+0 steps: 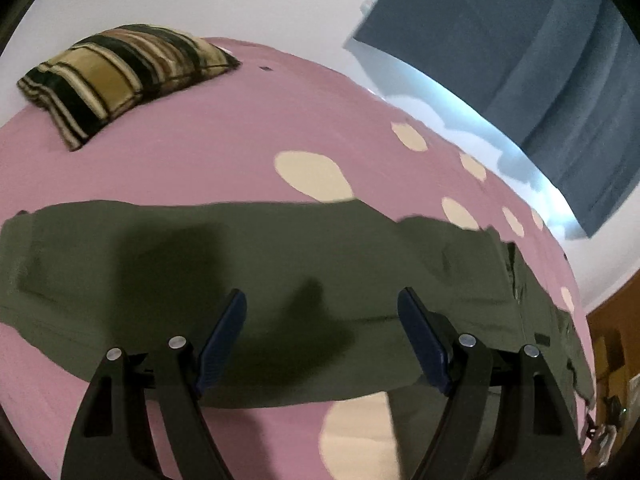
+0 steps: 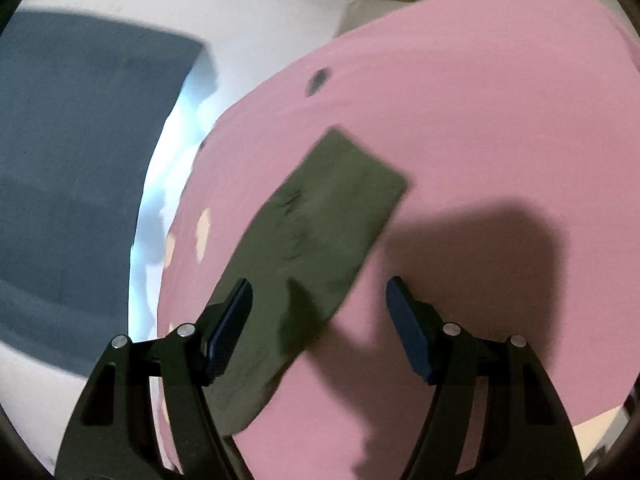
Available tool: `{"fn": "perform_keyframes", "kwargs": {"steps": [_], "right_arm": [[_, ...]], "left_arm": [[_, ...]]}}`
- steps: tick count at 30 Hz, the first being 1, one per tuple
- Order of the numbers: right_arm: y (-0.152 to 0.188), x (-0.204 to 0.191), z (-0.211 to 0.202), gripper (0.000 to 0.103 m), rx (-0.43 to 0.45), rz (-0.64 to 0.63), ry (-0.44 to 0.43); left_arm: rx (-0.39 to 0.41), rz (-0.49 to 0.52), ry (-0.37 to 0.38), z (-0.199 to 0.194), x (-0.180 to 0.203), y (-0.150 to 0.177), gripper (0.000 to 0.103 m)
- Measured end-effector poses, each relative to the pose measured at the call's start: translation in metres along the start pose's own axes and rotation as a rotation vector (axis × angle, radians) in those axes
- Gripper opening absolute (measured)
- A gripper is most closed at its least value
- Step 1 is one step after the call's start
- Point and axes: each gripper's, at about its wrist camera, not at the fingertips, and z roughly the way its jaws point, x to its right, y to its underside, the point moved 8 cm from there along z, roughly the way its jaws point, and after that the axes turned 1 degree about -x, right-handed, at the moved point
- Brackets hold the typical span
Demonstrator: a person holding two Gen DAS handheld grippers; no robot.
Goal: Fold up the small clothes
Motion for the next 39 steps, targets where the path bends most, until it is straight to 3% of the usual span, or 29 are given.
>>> {"fn": "perform_keyframes", "kwargs": {"steps": [5,9,15,19,22,25,30,34,39], "right_arm": [[-0.008,-0.001,0.009,0.068,0.014,0.009,-0.035],[-0.022,-0.005,0.027,0.064,0.032,0.001,-0.035],[-0.036,0.005,0.035,0.019,0.058,-0.017,0.024],[-0.032,-0.007,0.027,0.014,0.076,-0.058,0.016],[-0.022,-0.045,0.015,0.013,0.106,-0.169,-0.005],[-0.005,-0.096,0.005,0.013,0.112,-0.292,-0.054],[0.053,-0.192,0.003,0.013,0.072,-0.523,-0.144],[0.12,-0.256,0.016,0.013,-0.007,-0.688,-0.202],[0.197,-0.306,0.036,0.013,-0.083,-0.859,-0.225]], "left_arm": [[0.001,0.06,-0.018,0.007,0.02,0.005,0.077],[-0.025,0.041,0.006,0.012,0.024,0.011,0.077],[-0.044,0.039,0.006,0.019,0.029,0.02,0.077],[-0.051,0.042,0.0,0.021,0.032,0.022,0.077],[-0.054,0.048,0.0,0.02,0.037,0.023,0.077],[-0.054,0.063,0.011,0.019,0.044,0.025,0.077],[-0.057,0.083,0.029,0.019,0.055,0.03,0.077],[-0.069,0.082,0.045,0.02,0.059,0.035,0.077],[-0.083,0.078,0.067,0.022,0.062,0.041,0.077]]}}
